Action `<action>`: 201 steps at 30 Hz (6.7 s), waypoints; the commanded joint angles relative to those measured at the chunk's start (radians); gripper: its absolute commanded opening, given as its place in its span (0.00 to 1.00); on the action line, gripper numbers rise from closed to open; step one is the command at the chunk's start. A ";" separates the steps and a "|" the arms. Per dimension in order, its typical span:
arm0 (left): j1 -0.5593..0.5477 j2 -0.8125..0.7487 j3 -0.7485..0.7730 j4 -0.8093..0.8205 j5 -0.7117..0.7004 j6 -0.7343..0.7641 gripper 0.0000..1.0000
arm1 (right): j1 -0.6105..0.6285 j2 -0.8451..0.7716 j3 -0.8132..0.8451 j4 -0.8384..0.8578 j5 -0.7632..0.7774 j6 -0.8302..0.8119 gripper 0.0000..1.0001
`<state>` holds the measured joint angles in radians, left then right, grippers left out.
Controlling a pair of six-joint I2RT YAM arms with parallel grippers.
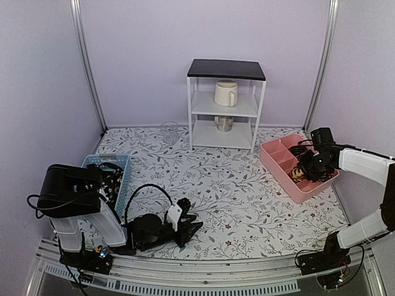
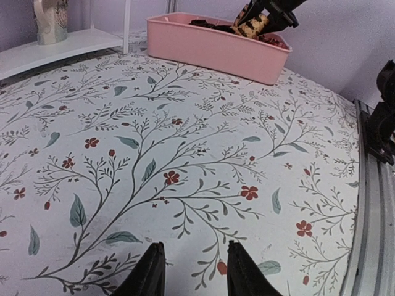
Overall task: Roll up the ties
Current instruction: Place the tie in the storage box, then adjust the tie in the storage box.
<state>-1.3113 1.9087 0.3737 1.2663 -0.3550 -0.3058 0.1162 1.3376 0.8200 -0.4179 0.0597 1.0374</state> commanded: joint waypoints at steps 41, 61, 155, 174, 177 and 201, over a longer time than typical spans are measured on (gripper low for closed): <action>-0.016 -0.008 -0.042 0.069 -0.112 0.034 0.36 | 0.052 0.388 0.300 -0.416 0.125 0.095 0.43; -0.014 0.007 -0.077 0.127 -0.129 0.039 0.38 | 0.052 0.388 0.389 -0.505 0.139 0.103 0.55; -0.012 0.018 -0.067 0.119 -0.133 0.062 0.39 | 0.030 0.001 0.309 -0.352 0.163 -0.494 0.54; -0.014 0.017 -0.055 0.092 -0.110 0.059 0.39 | 0.008 0.083 0.238 -0.322 0.016 -1.115 0.50; -0.013 0.012 -0.055 0.085 -0.116 0.059 0.39 | -0.001 0.094 0.222 -0.318 0.024 -1.125 0.50; -0.014 0.021 -0.019 0.031 -0.112 0.068 0.38 | -0.063 0.220 0.201 -0.200 -0.042 -1.193 0.50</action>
<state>-1.3136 1.9179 0.3401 1.3121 -0.4614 -0.2527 0.0719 1.5253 1.0256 -0.6563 0.0502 -0.1368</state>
